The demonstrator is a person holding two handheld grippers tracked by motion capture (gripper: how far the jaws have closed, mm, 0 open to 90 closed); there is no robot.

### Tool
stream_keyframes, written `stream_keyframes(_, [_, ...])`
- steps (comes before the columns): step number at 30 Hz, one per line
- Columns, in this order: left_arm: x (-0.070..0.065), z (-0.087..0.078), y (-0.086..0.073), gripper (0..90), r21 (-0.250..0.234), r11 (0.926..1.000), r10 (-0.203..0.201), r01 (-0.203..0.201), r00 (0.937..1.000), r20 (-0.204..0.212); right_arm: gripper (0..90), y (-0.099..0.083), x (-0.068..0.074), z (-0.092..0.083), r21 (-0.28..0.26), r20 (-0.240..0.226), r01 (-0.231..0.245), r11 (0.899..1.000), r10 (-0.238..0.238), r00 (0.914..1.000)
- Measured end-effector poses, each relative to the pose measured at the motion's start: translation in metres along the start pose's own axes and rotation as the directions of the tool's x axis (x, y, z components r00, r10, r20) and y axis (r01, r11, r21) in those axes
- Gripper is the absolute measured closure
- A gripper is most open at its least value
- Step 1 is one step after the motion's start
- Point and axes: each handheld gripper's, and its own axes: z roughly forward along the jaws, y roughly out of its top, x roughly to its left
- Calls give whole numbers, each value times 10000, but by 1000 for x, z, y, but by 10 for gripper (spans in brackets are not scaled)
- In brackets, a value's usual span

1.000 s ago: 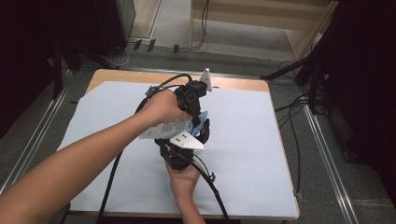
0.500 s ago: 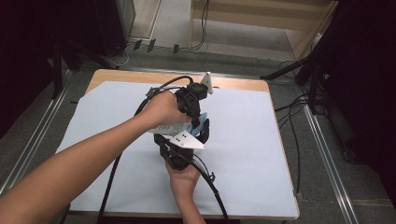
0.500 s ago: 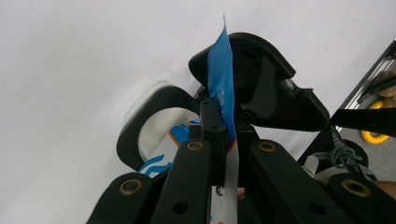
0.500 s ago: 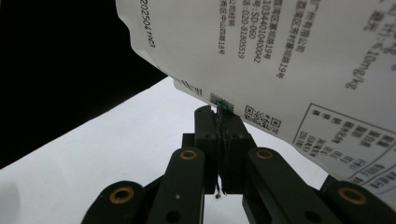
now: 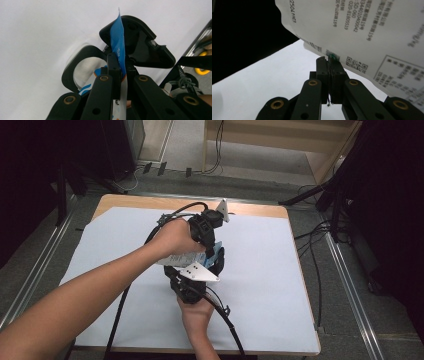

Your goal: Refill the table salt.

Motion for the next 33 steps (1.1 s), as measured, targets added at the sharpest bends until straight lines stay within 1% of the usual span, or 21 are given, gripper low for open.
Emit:
stream_keyframes(2, [5, -4, -5, 900, -298, 9995, 123, -118, 9998, 153, 893, -1, 1, -1, 67, -3, 138, 9999, -138, 9999])
stream_keyframes(3, [8, -5, -7, 900, -375, 9993, 4, 4, 9997, 224, 893, -2, 2, -2, 84, -2, 195, 9998, -195, 9998])
stream_keyframes(4, [10, -6, -10, 900, -495, 9988, 10, 5, 9995, 304, 893, -2, 3, -2, 140, -34, 216, 9997, -216, 9998])
stream_keyframes(5, [13, -8, -14, 900, -709, 9975, 105, -75, 9991, 421, 893, -3, 3, -2, 179, -42, 258, 9995, -257, 9997])
stream_keyframes(6, [14, -9, -16, 900, -734, 9972, 164, -127, 9986, 495, 892, -4, 3, -3, 249, -35, 280, 9993, -279, 9996])
stream_keyframes(7, [16, -11, -19, 900, -886, 9959, 247, -197, 9981, 562, 892, -4, 2, -4, 266, -40, 325, 9991, -324, 9995])
stream_keyframes(10, [21, -16, -31, 900, -1358, 9903, 383, -277, 9964, 759, 876, -6, -1, -7, 385, -18, 387, 9985, -386, 9993])
stream_keyframes(14, [30, -25, -44, 900, -2164, 9761, 431, -198, 9937, 1033, 867, -5, -8, -11, 726, -246, 407, 9965, -390, 9989])
stream_keyframes(15, [33, -27, -48, 900, -2424, 9699, 533, -252, 9925, 1102, 867, -5, -9, -12, 782, -283, 376, 9962, -354, 9990])
stream_keyframes(17, [39, -33, -55, 900, -2918, 9564, 476, -95, 9912, 1237, 866, -4, -11, -14, 963, -397, 485, 9942, -449, 9982])
stream_keyframes(19, [44, -37, -60, 900, -3250, 9457, 430, 37, 9897, 1365, 863, -3, -11, -16, 1189, -449, 603, 9911, -553, 9975])
stream_keyframes(20, [45, -39, -63, 900, -3387, 9409, 465, 22, 9897, 1356, 862, -3, -12, -17, 1311, -490, 669, 9891, -609, 9969])
stream_keyframes(23, [48, -45, -73, 900, -3948, 9187, 583, 43, 9875, 1464, 855, 0, -16, -22, 1632, -569, 845, 9830, -762, 9955])
stream_keyframes(24, [49, -47, -76, 900, -4179, 9085, 671, -31, 9881, 1385, 850, 2, -19, -24, 1705, -624, 743, 9825, -645, 9960])
stream_keyframes(25, [49, -49, -78, 900, -4301, 9028, 727, -56, 9875, 1399, 851, 4, -23, -27, 1811, -670, 675, 9812, -561, 9962])
stream_keyframes(26, [50, -50, -82, 900, -4492, 8934, 760, -71, 9879, 1354, 849, 5, -25, -29, 1871, -699, 629, 9803, -506, 9963])
stream_keyframes(27, [51, -51, -84, 900, -4624, 8866, 800, -71, 9872, 1382, 845, 7, -29, -32, 2003, -685, 604, 9779, -475, 9965])
stream_keyframes(28, [53, -51, -86, 900, -4703, 8825, 793, -40, 9869, 1404, 841, 8, -31, -33, 2039, -619, 624, 9770, -508, 9968])
stream_keyframes(30, [56, -51, -90, 900, -4854, 8743, 800, -35, 9873, 1370, 834, 12, -35, -37, 2268, -622, 540, 9724, -408, 9972])
stream_keyframes(32, [60, -51, -93, 900, -4981, 8671, 726, 78, 9872, 1418, 826, 15, -38, -41, 2465, -712, 674, 9668, -513, 9961])
stream_keyframes(33, [61, -52, -94, 900, -5009, 8655, 764, 54, 9868, 1427, 826, 16, -40, -43, 2519, -694, 731, 9650, -573, 9959])
